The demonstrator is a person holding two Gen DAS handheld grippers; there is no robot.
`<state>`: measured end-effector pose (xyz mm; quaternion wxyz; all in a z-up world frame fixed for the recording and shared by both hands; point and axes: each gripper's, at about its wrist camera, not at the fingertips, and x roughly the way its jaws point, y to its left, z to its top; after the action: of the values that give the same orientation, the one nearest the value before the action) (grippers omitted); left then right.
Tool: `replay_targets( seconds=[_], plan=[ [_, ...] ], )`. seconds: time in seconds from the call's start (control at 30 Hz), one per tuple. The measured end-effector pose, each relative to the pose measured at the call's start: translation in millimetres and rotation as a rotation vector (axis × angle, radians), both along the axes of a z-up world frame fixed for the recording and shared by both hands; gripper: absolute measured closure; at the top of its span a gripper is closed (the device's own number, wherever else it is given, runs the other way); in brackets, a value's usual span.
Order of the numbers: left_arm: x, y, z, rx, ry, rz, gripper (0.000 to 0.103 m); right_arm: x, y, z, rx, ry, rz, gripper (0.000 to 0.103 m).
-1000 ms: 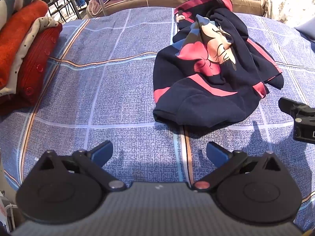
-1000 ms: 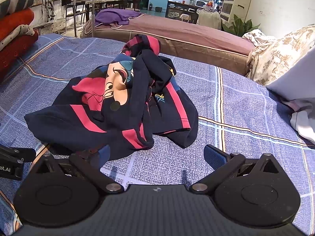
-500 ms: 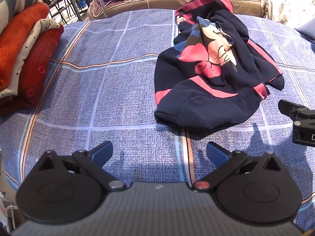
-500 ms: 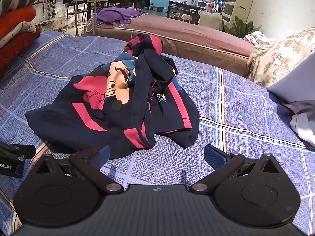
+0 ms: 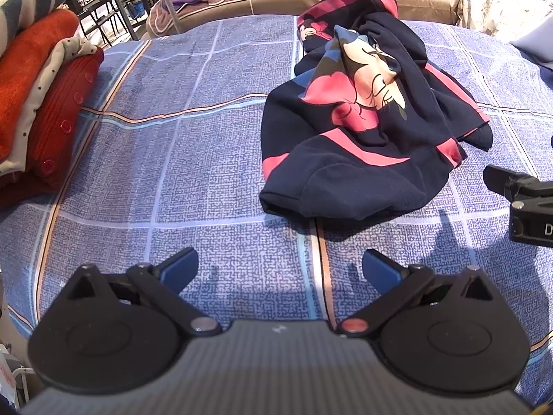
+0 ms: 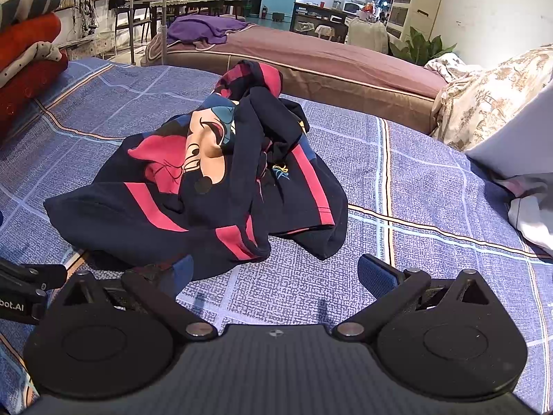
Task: Fold small clothes
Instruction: 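Move both grippers toward the crumpled navy Mickey sweatshirt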
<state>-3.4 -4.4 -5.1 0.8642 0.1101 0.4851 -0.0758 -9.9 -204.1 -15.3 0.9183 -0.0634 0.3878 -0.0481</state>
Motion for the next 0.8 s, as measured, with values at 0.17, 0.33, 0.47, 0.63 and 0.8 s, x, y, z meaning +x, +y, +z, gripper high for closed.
replay_targets(
  seconds=[0.17,0.33,0.47,0.63,0.8],
  plan=[
    [-1.1,-1.3,-0.8,0.004,0.003,-0.01,0.0,-1.0,-0.3,0.1,0.006,0.001,-0.002,0.0],
    [-1.5,-2.4,-2.4,0.012,-0.007,-0.014,0.0,-0.7,-0.5,-0.7,0.006,0.003,-0.003,0.0],
    [-1.6,-2.6,-2.6,0.018,-0.012,-0.015,0.0,-0.3,-1.5,-1.2,0.011,0.002,-0.008,0.0],
    [-2.5,-3.0,-2.7,0.013,-0.02,-0.016,0.0,-0.9,-2.7,-2.4,0.015,0.003,-0.01,0.0],
    [-3.1,-3.2,-3.3,0.008,-0.028,-0.017,0.0,-1.2,-3.5,-3.2,0.021,0.005,-0.012,0.0]
  ],
)
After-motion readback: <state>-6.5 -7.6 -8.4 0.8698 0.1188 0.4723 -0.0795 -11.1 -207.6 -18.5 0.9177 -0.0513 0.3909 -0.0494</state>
